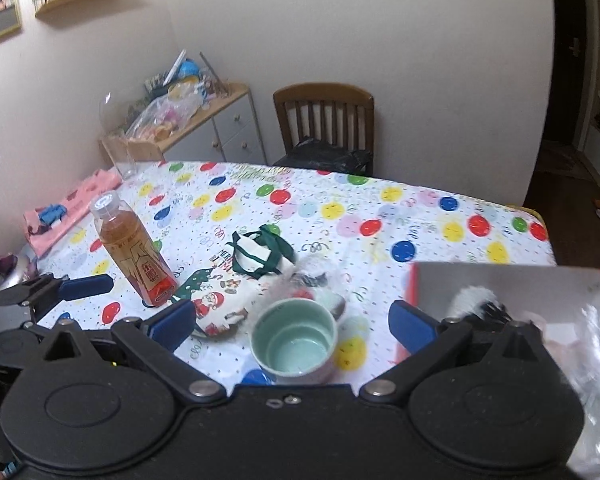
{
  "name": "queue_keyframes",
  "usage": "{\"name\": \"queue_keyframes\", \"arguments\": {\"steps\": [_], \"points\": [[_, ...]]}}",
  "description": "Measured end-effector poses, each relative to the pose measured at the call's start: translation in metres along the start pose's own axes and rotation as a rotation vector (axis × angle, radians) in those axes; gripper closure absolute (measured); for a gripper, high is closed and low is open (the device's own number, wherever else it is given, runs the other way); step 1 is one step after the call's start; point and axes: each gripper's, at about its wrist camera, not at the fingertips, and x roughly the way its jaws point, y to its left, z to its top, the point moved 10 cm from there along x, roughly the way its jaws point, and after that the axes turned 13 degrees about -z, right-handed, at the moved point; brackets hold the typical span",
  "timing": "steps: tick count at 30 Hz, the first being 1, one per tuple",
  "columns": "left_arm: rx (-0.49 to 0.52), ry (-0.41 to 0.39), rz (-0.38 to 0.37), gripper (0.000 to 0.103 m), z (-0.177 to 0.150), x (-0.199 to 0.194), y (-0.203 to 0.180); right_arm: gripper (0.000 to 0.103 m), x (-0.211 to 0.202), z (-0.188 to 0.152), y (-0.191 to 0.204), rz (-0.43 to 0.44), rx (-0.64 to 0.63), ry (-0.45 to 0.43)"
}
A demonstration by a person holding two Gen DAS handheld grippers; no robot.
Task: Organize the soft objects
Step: 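Withdraw both grippers from the shoebox toward the Christmas tote and bubble wrap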
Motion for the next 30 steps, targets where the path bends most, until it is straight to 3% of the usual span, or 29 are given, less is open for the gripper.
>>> {"name": "queue_keyframes", "arguments": {"steps": [6, 10, 18, 30], "points": [[-0.006, 0.028, 0.062, 0.0, -0.015, 0.02, 0.046, 0.001, 0.043, 0.009, 0.029, -0.006, -0.063, 0.068], [-0.017, 0.055, 0.056, 0.0, -0.025, 0.037, 0.065, 0.001, 0.07, 0.011, 0.044, -0.019, -0.099, 0.113], [0.104, 0.101, 0.049, 0.0, -0.036, 0.07, 0.066, 0.007, 0.129, 0.003, 0.065, -0.034, -0.258, 0.242], [0.131, 0.173, 0.047, 0.001, -0.052, 0.108, 0.079, 0.018, 0.192, -0.015, 0.067, -0.077, -0.354, 0.375]]}}
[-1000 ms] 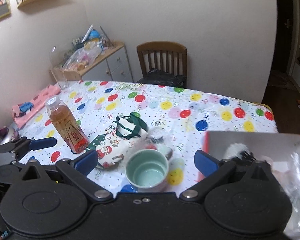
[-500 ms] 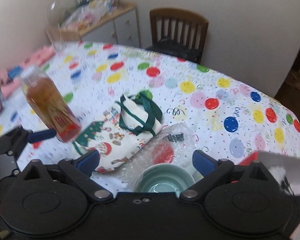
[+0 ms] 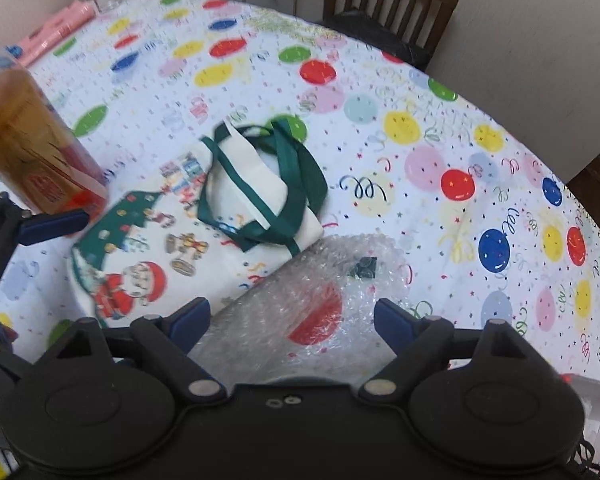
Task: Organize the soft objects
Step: 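Withdraw both grippers from the shoebox toward the Christmas tote and bubble wrap, then grasp the Christmas tote with the left gripper while the right gripper grasps the bubble wrap, then lift and carry the tote and bubble wrap over the shoebox with both grippers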
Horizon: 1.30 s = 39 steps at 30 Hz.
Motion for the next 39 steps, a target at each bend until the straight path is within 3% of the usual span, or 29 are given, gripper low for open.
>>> {"name": "queue_keyframes", "arguments": {"steps": [7, 21, 23, 29, 31, 39], "points": [[-0.014, 0.009, -0.001, 0.003, -0.002, 0.008, 0.004, 0.032, 0.018, 0.001, 0.005, 0.018, 0.027, 0.027], [-0.076, 0.011, 0.002, 0.049, -0.002, 0.005, 0.014, 0.076, 0.012, 0.002, 0.016, 0.071, 0.079, 0.005], [-0.094, 0.003, -0.001, 0.06, 0.0, 0.002, 0.016, 0.078, 0.006, 0.002, 0.014, 0.08, 0.103, -0.009], [-0.121, -0.033, -0.006, 0.073, 0.009, -0.01, 0.018, 0.087, -0.015, 0.004, 0.005, 0.073, 0.166, -0.068], [-0.115, -0.052, -0.006, 0.075, 0.013, -0.016, 0.016, 0.093, -0.024, 0.005, 0.002, 0.061, 0.182, -0.096], [-0.096, -0.127, -0.001, 0.079, 0.037, -0.044, 0.002, 0.096, -0.069, 0.007, -0.011, 0.03, 0.232, -0.213]]}}
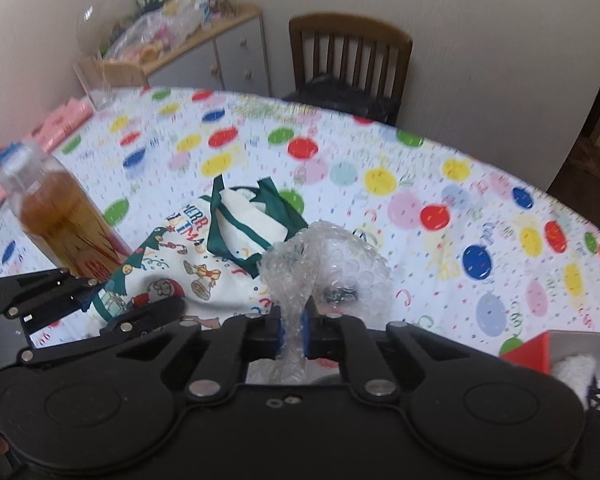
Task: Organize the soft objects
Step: 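Lift and carry the tote and bubble wrap over the shoebox with both grippers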
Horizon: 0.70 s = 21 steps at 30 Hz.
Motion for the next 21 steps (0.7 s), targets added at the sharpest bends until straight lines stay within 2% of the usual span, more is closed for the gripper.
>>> {"name": "queue_keyframes", "arguments": {"steps": [13, 21], "points": [[0.011, -0.162, -0.016, 0.08, 0.061, -0.063, -0.04, 0.096, -0.086, -0.002, -0.036, -0.002, 0.053, -0.142], [0.026, -0.202, -0.05, 0.08, 0.075, -0.092, -0.091, 0.096, -0.142, -0.017, -0.077, -0.003, 0.106, -0.236]]}}
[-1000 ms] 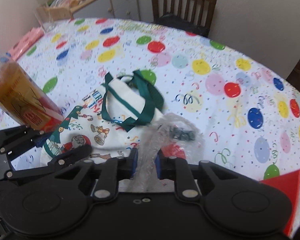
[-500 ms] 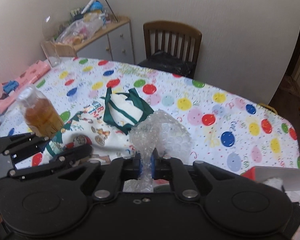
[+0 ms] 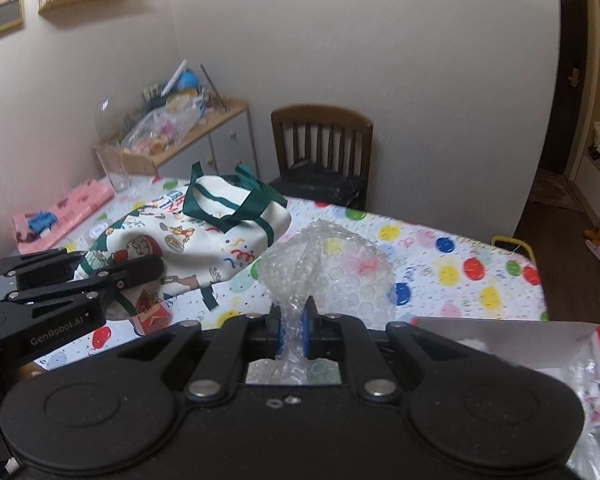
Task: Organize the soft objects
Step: 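Lift and carry the tote and bubble wrap over the shoebox with both grippers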
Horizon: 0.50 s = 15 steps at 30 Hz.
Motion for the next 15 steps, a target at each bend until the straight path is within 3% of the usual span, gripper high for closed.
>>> {"name": "queue_keyframes", "arguments": {"steps": [15], "points": [[0.039, -0.03, -0.079, 0.08, 0.018, 0.002, -0.122, 0.096, -0.073, -0.024, -0.114, -0.036, 0.082, -0.096]]}}
